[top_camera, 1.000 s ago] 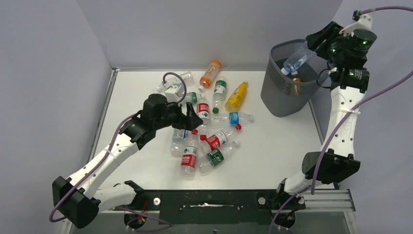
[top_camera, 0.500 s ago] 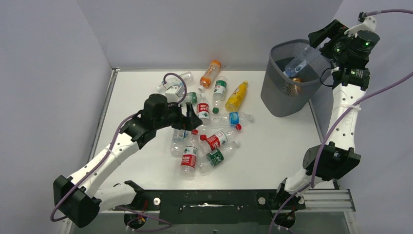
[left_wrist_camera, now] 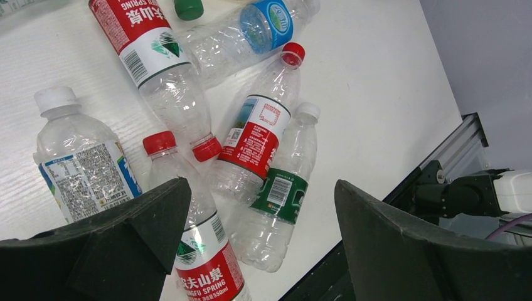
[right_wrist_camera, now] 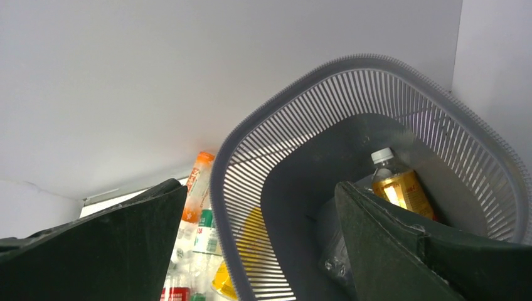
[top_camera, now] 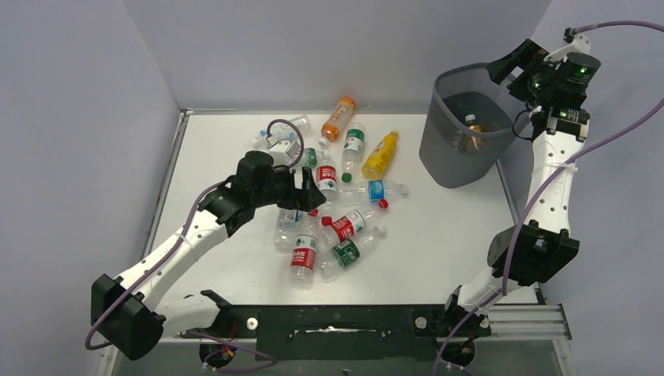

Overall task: Put the plastic bottles in the bin
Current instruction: Pick up the plastic bottle at the center of the board.

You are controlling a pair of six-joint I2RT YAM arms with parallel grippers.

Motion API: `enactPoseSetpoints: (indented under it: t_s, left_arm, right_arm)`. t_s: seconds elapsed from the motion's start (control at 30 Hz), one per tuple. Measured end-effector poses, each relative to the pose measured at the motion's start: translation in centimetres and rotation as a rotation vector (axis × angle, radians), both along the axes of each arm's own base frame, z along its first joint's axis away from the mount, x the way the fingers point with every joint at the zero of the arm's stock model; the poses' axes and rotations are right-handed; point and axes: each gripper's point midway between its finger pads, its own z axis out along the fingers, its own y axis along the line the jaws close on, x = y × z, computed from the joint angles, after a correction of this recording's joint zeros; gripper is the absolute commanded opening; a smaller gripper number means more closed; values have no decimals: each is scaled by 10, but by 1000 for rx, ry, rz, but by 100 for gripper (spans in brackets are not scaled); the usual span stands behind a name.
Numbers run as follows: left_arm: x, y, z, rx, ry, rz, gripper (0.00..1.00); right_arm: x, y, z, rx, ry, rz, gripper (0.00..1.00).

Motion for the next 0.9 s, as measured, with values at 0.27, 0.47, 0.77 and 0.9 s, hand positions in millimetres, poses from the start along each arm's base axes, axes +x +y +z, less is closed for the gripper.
enactPoseSetpoints:
  t_s: [0.27,0.47,0.77,0.9]
  left_arm:
    - [-5,7,-32,63,101,30,86]
    - [-12,30,-65,157,193,129,86]
    - [10,79,-87,273,220,339,86]
    - [13,89,-104,337,254,375,86]
  right_arm:
    - [-32,49,0,-9,22,93,94]
    - [-68,118,-8,-28,33,243,94]
    - [-96,176,-71,-26,168,376,94]
    - [-103,195,-91,-29,210,422,94]
